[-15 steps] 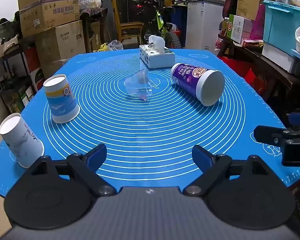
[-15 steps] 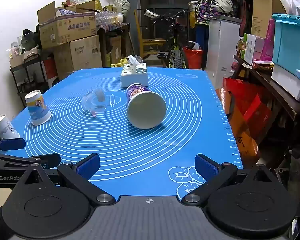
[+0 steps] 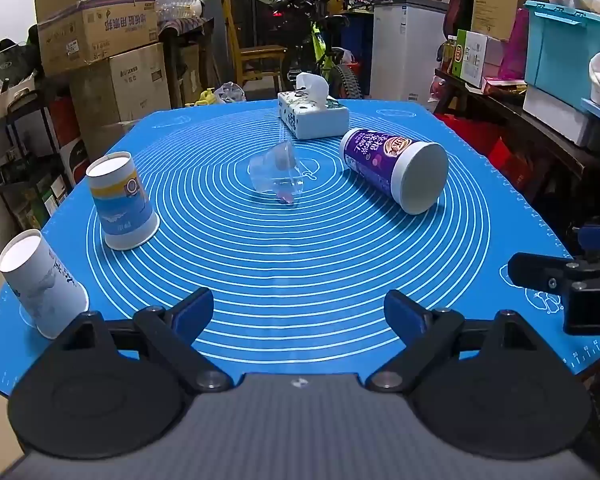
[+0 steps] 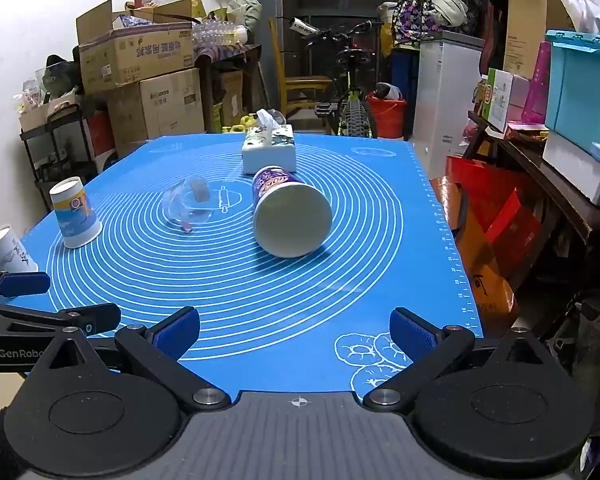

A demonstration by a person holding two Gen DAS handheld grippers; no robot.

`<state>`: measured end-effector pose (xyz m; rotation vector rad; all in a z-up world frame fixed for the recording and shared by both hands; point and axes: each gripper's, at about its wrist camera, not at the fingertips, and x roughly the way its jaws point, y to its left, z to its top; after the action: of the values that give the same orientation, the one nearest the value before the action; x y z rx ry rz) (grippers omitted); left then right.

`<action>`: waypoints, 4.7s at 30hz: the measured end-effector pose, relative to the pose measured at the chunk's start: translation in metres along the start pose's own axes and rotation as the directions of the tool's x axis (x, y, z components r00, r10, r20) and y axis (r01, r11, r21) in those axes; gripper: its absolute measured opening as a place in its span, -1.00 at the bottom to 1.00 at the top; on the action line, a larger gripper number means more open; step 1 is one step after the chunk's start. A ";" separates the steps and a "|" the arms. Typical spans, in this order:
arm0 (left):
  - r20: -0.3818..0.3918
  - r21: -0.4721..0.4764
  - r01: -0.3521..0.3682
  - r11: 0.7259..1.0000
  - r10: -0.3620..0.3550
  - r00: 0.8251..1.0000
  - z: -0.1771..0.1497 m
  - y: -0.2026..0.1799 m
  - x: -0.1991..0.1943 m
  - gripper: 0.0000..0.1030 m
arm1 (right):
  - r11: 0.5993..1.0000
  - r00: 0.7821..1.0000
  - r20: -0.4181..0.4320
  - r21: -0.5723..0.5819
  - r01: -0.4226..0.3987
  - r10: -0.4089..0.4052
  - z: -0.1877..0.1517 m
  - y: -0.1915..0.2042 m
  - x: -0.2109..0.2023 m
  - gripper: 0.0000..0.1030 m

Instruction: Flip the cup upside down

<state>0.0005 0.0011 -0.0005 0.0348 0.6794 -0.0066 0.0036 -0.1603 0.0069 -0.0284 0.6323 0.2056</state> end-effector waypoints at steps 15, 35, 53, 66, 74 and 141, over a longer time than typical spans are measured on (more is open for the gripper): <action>-0.009 0.001 0.013 1.000 -0.013 1.000 -0.001 -0.001 0.002 0.78 | 1.000 1.000 -0.013 -0.027 0.005 -0.006 0.002 0.005 0.000 0.95; -0.008 0.009 0.015 1.000 -0.014 1.000 -0.002 -0.002 0.002 0.78 | 0.999 1.000 -0.020 -0.033 0.005 -0.005 -0.001 0.007 0.003 0.95; -0.010 0.015 0.014 1.000 -0.014 1.000 -0.003 -0.004 0.003 0.78 | 0.999 1.000 -0.025 -0.040 0.005 -0.006 -0.004 0.008 0.004 0.95; -0.014 0.020 0.017 1.000 -0.017 1.000 -0.005 -0.006 0.005 0.78 | 0.999 0.999 -0.034 -0.054 0.005 -0.007 0.000 0.010 0.003 0.95; -0.020 0.017 0.016 1.000 -0.016 1.000 -0.005 -0.004 0.006 0.78 | 0.998 0.999 -0.035 -0.058 0.006 -0.008 0.000 0.011 0.004 0.95; -0.039 -0.073 -0.072 0.995 0.069 0.997 0.027 0.101 0.076 0.78 | 0.951 0.986 -0.088 -0.266 -0.161 0.142 0.106 0.109 0.178 0.28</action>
<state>0.0789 0.1015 -0.0241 -0.0126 0.7142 0.0877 0.1838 -0.0117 -0.0084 -0.2536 0.6708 0.4414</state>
